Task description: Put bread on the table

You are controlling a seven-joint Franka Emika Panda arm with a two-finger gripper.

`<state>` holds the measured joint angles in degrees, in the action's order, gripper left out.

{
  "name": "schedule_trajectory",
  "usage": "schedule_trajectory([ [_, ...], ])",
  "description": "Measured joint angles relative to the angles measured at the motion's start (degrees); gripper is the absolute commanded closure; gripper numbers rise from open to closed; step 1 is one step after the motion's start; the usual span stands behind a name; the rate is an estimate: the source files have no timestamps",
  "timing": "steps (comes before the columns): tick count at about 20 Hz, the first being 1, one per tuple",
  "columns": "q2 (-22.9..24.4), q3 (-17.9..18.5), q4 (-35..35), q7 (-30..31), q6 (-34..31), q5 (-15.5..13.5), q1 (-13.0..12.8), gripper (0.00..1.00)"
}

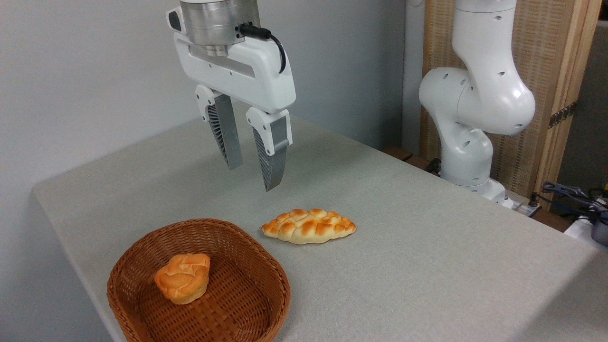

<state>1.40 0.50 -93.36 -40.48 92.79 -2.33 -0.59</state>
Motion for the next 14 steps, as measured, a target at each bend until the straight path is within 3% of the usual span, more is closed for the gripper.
schedule_trajectory([
  [14,-0.6,0.2,0.0,-0.5,1.9,0.0,-0.1,0.0],
])
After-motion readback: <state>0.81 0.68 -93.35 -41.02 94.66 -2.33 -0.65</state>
